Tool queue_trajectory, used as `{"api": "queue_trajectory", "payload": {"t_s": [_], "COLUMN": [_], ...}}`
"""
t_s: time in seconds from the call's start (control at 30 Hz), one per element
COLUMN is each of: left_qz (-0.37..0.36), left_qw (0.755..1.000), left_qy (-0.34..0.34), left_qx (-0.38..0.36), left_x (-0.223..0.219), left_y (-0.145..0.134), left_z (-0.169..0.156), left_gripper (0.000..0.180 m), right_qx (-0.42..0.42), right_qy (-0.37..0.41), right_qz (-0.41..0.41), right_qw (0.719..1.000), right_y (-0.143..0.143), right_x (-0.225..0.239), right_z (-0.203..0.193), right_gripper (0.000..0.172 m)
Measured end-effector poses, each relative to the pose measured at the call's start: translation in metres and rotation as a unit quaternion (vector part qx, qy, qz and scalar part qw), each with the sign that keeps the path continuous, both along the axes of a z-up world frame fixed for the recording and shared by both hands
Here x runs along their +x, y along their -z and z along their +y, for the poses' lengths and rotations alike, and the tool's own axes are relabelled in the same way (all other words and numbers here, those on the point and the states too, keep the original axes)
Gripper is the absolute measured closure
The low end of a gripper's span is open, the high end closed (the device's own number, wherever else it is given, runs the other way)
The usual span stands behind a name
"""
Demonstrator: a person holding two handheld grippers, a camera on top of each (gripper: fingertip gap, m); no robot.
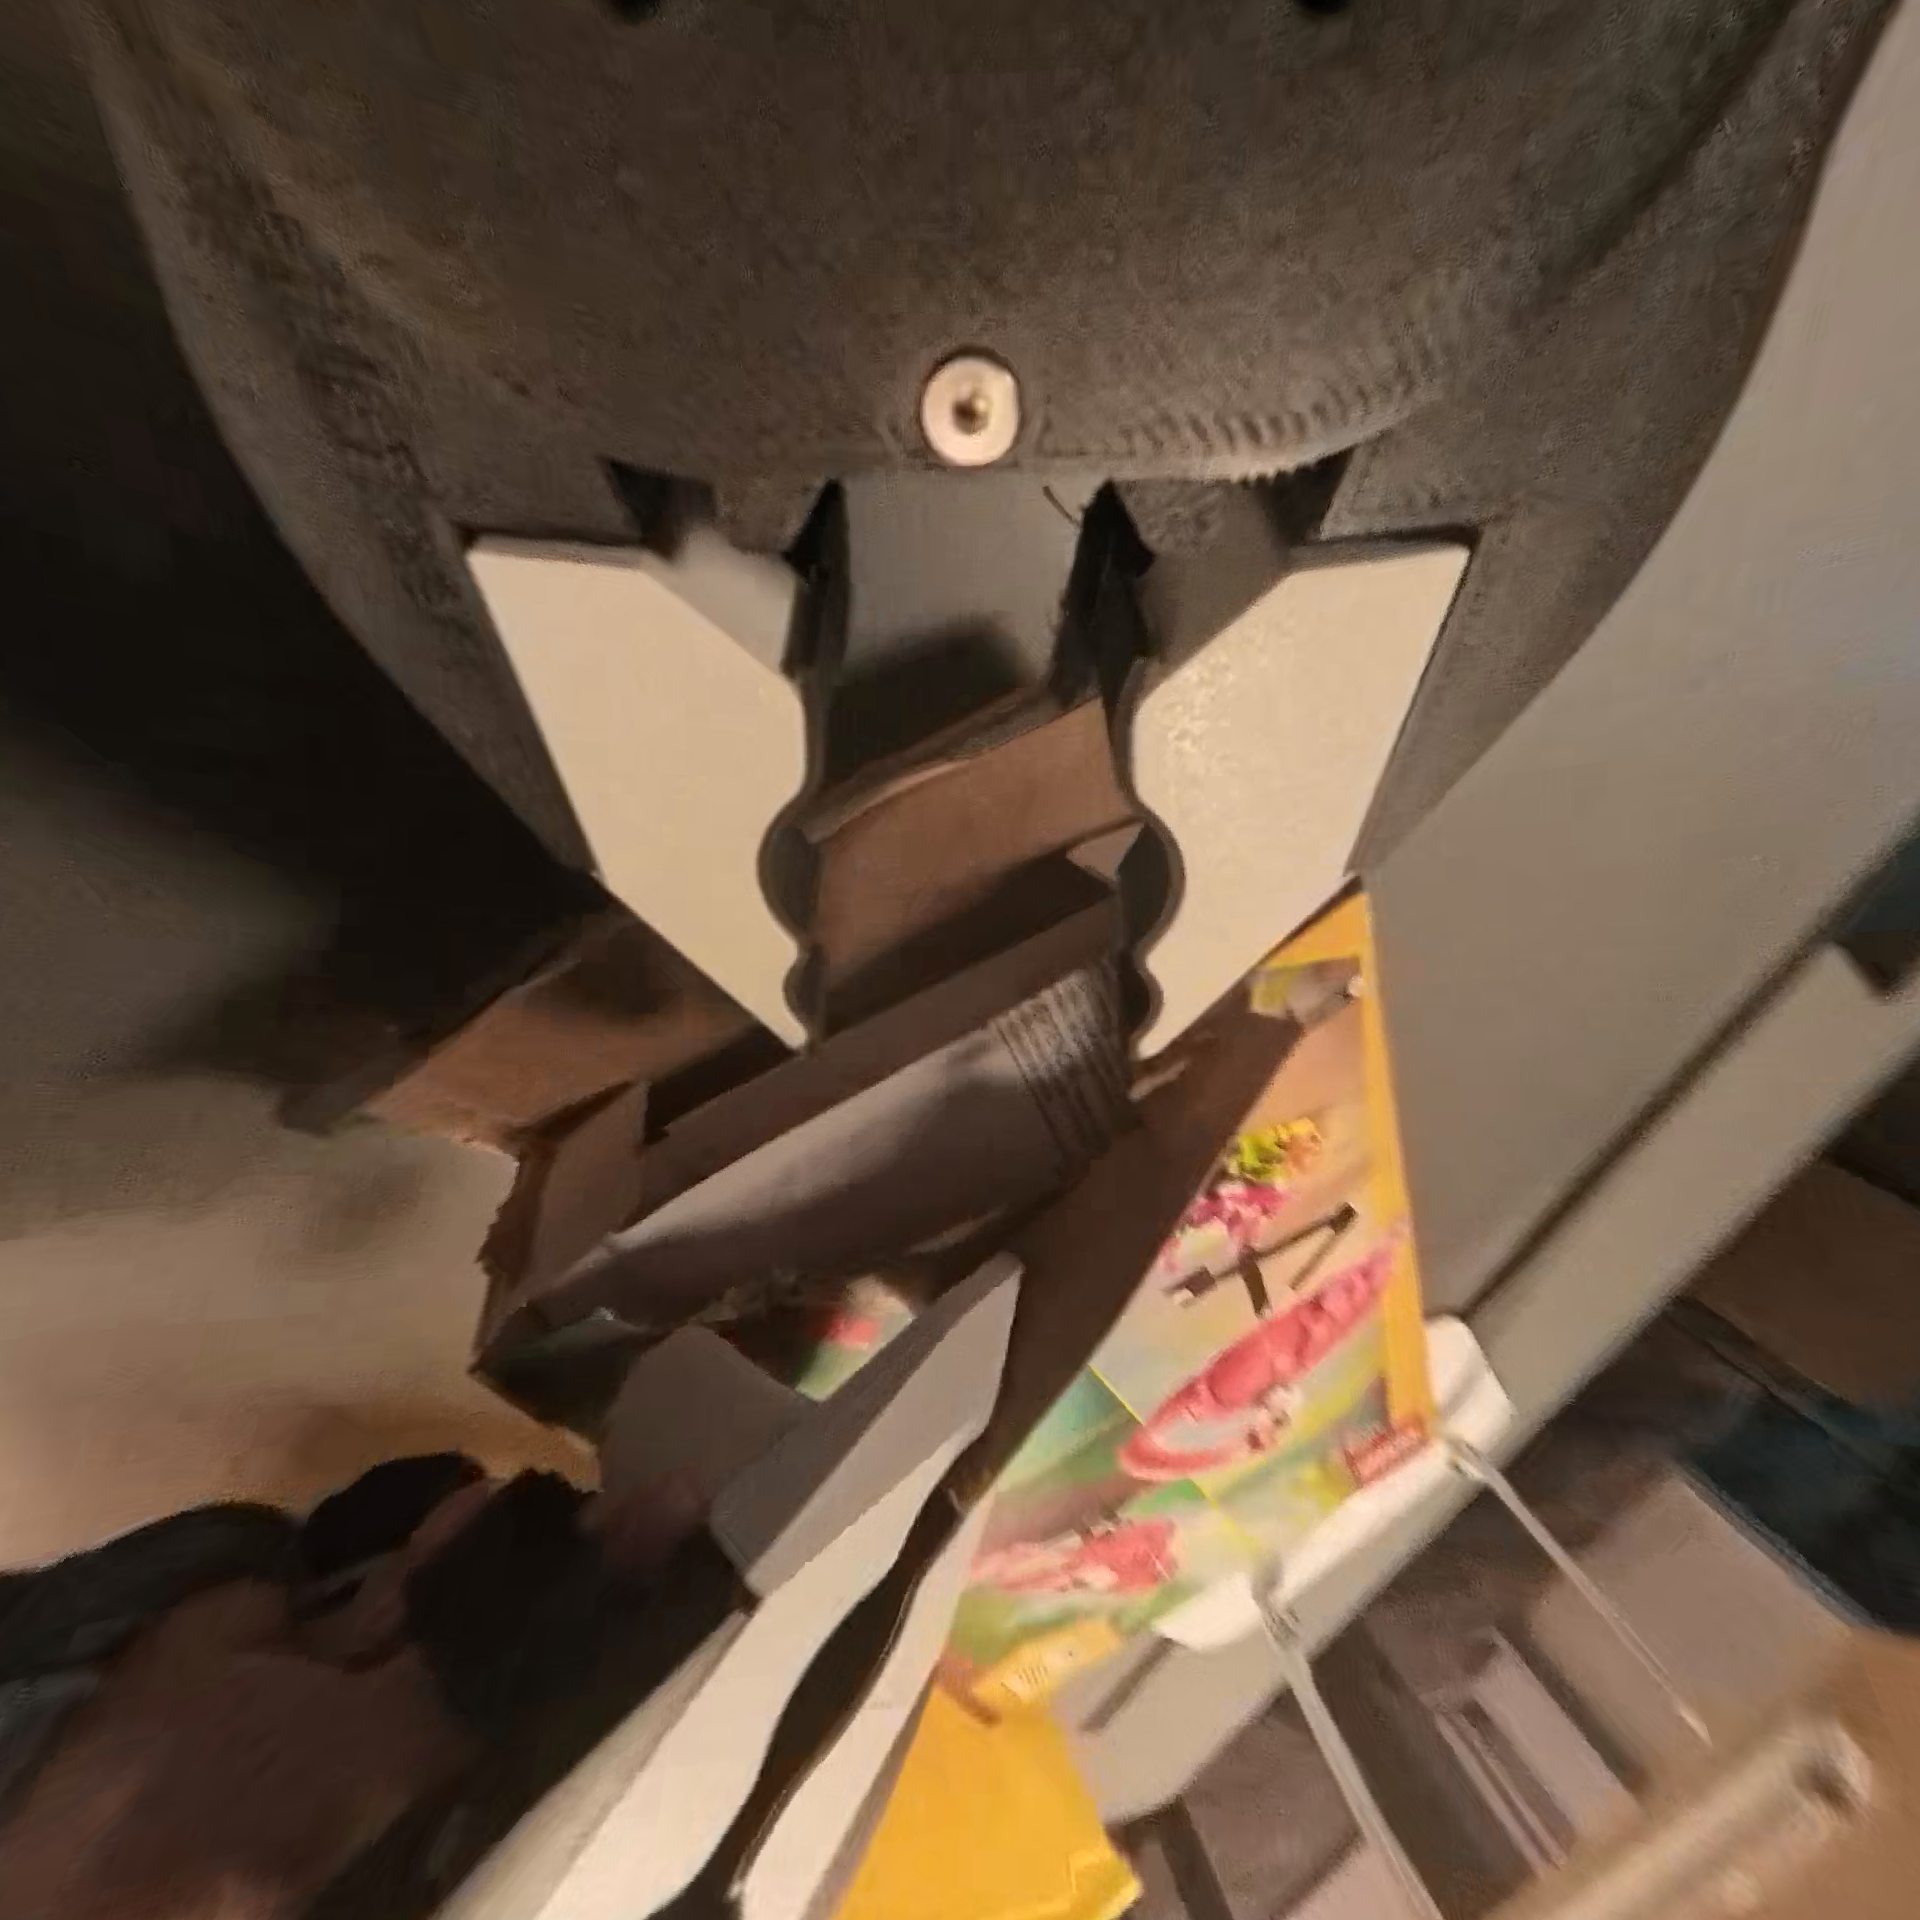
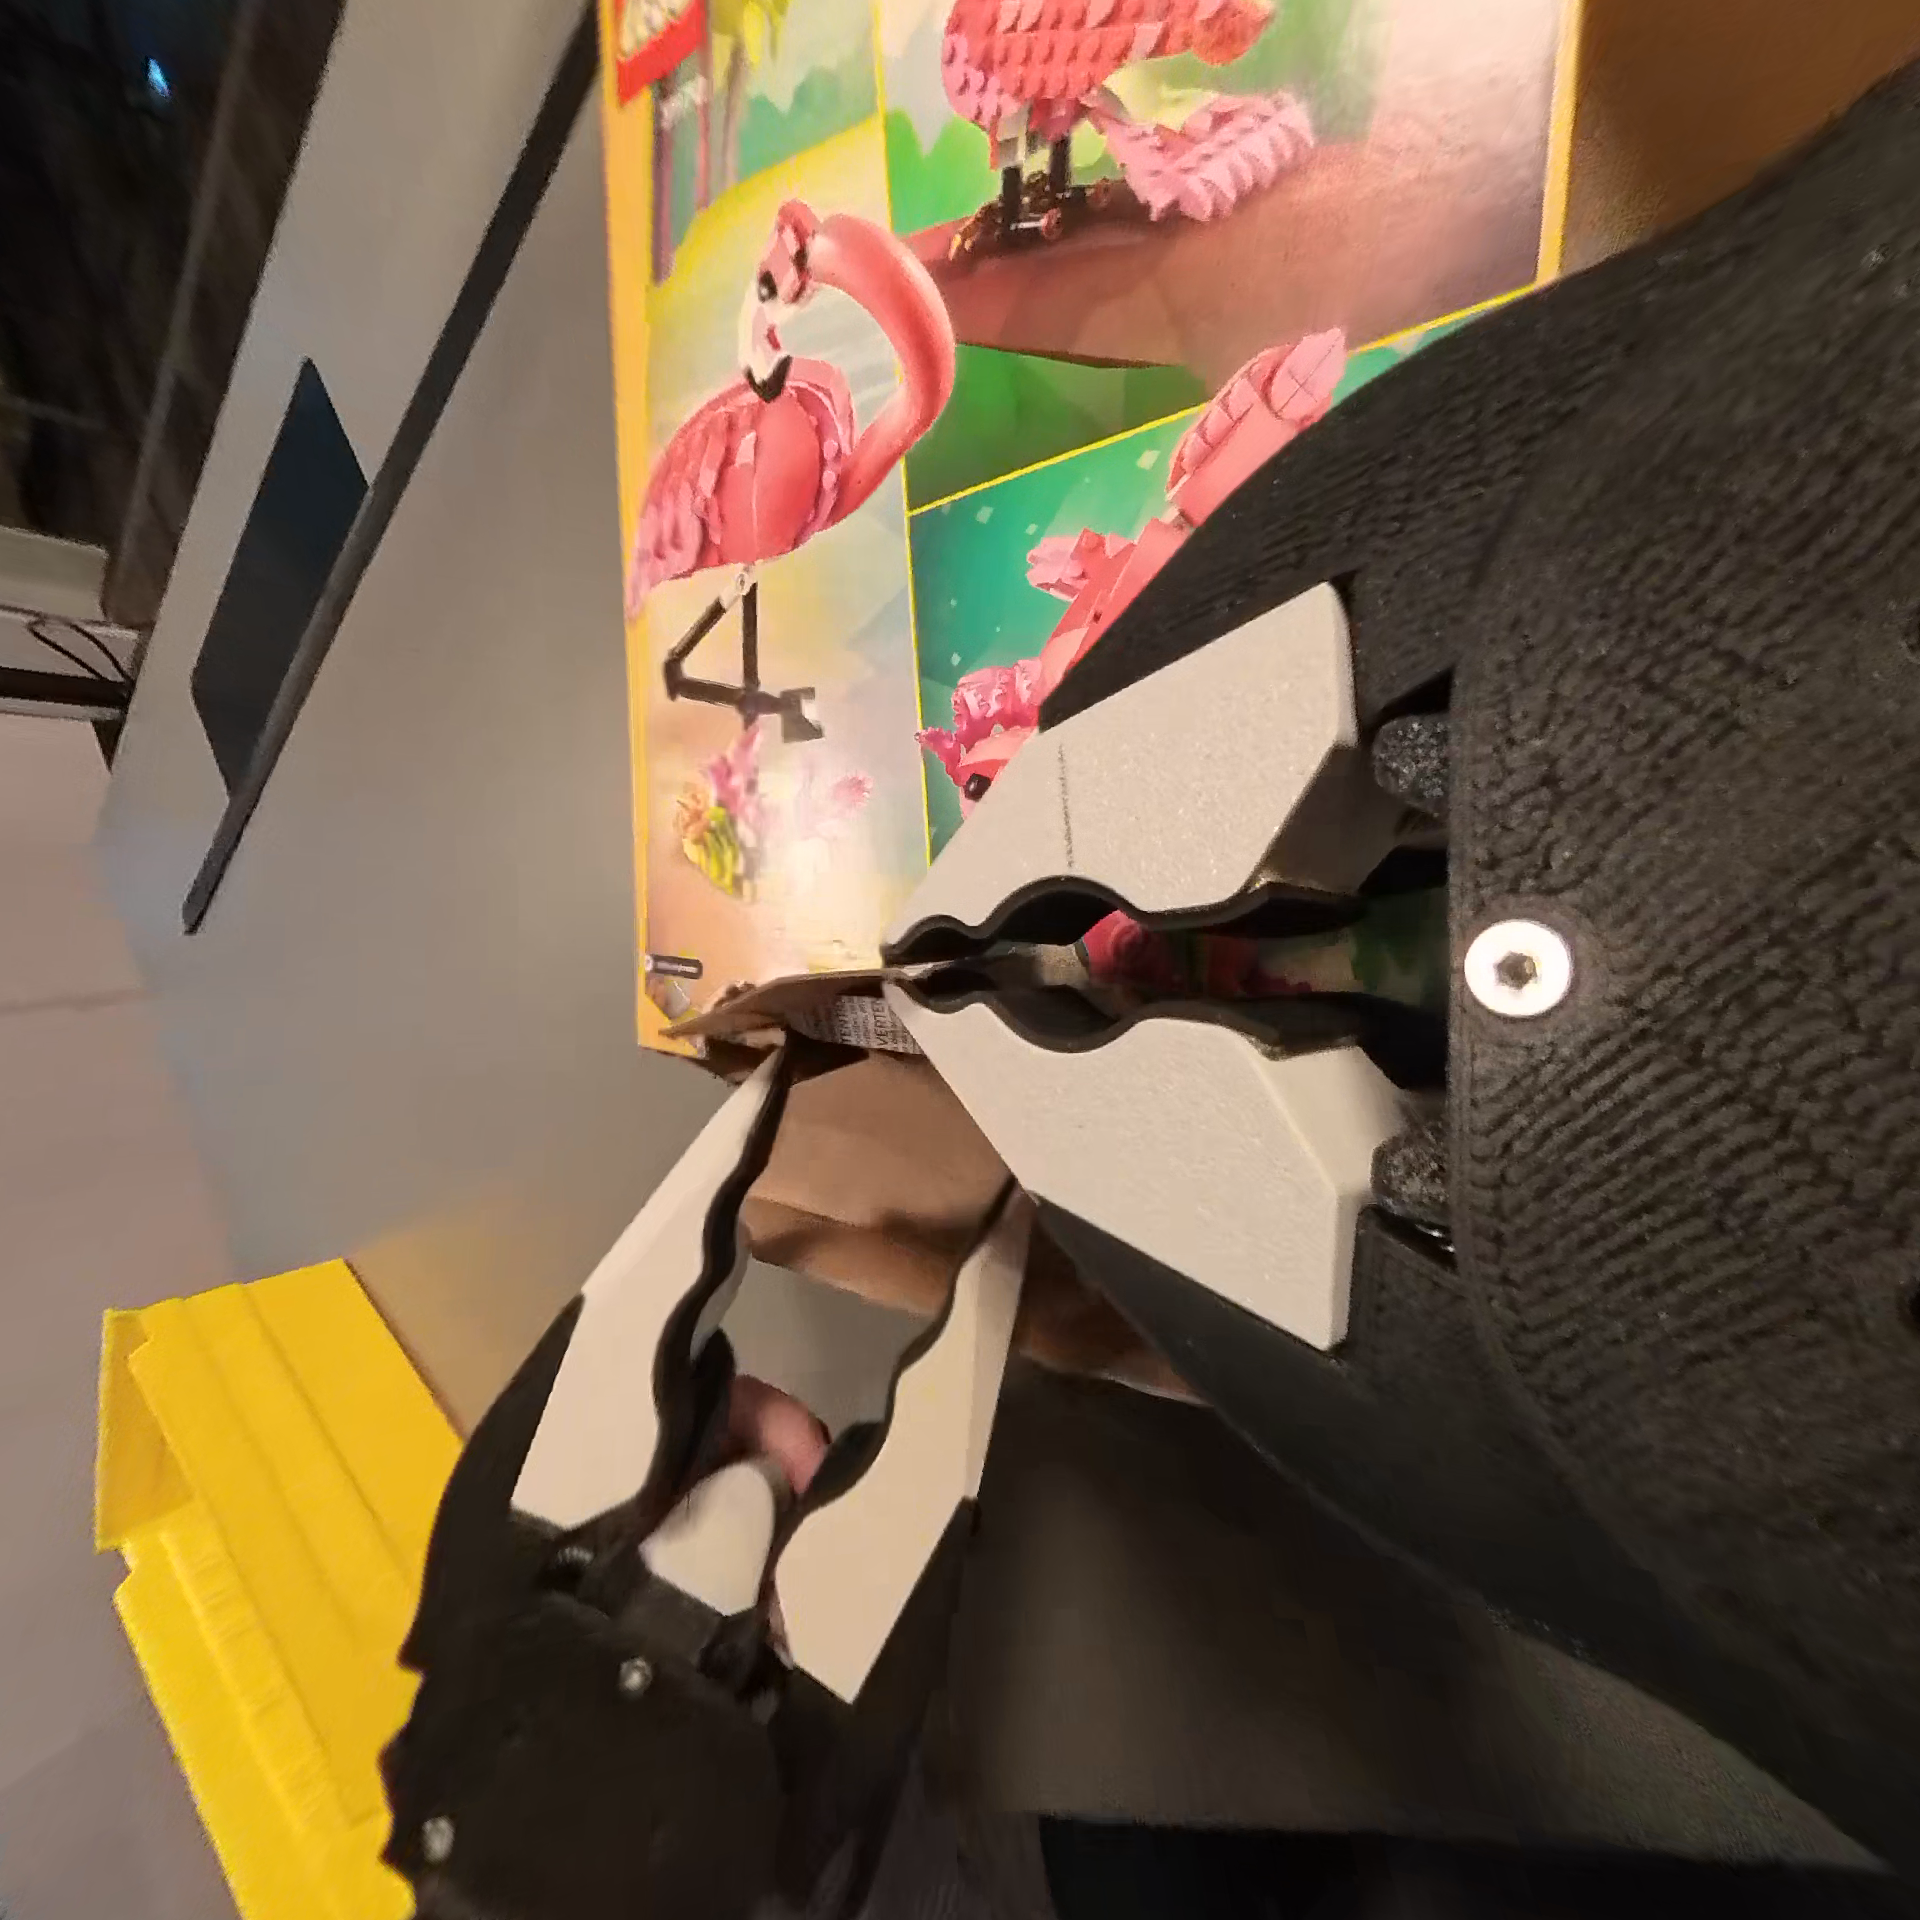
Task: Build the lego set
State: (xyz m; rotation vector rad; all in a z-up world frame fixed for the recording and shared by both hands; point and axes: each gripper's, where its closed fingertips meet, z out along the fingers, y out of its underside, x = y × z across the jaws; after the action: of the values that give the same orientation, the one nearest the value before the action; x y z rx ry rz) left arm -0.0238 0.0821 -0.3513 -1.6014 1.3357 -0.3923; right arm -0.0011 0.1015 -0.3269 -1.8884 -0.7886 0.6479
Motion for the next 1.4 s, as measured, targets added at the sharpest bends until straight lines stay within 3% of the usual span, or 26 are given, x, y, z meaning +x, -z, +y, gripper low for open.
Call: {"api": "queue_trajectory", "payload": {"t_s": [0.13, 0.23, 0.37, 0.5, 0.67, 0.8, 0.9, 1.03, 1.2, 1.4], "left_qz": [-0.057, -0.107, -0.215, -0.230, -0.173, -0.110, -0.044, 0.010, 0.108, 0.172], "left_qw": [0.998, 0.993, 0.975, 0.972, 0.977, 0.980, 0.971, 0.957, 0.945, 0.935], "left_qy": [0.013, 0.037, 0.050, 0.028, 0.030, 0.037, 0.047, 0.060, 0.114, 0.156], "left_qx": [-0.024, -0.016, -0.021, 0.045, 0.117, 0.164, 0.228, 0.285, 0.286, 0.269], "left_x": [-0.006, -0.004, -0.003, -0.008, -0.007, -0.006, -0.007, -0.009, 0.000, 0.011], "left_y": [0.006, -0.001, -0.029, -0.038, -0.031, -0.018, -0.011, -0.014, 0.001, -0.009], "left_z": [0.003, 0.000, 0.000, 0.006, 0.003, 0.000, -0.001, -0.007, -0.012, -0.006], "left_gripper": [0.121, 0.121, 0.126, 0.131, 0.137, 0.139, 0.149, 0.158, 0.164, 0.161], "right_qx": [0.061, 0.088, 0.091, 0.131, 0.213, 0.338, 0.387, 0.390, 0.377, 0.370], "right_qy": [0.009, 0.011, 0.025, 0.065, 0.107, 0.187, 0.190, 0.194, 0.195, 0.195], "right_qz": [-0.012, 0.102, 0.281, 0.252, 0.206, 0.087, 0.078, 0.059, 0.057, 0.049], "right_qw": [0.998, 0.991, 0.955, 0.957, 0.949, 0.918, 0.899, 0.898, 0.904, 0.907], "right_y": [-0.002, -0.017, -0.044, -0.044, -0.054, -0.050, -0.062, -0.059, -0.054, -0.051], "right_x": [0.001, 0.007, 0.030, 0.043, 0.053, 0.074, 0.074, 0.074, 0.074, 0.073], "right_z": [0.005, 0.003, 0.001, 0.006, 0.007, 0.011, -0.002, 0.000, 0.004, 0.008], "right_gripper": [0.172, 0.172, 0.172, 0.169, 0.138, 0.138, 0.138, 0.141, 0.141, 0.142]}}
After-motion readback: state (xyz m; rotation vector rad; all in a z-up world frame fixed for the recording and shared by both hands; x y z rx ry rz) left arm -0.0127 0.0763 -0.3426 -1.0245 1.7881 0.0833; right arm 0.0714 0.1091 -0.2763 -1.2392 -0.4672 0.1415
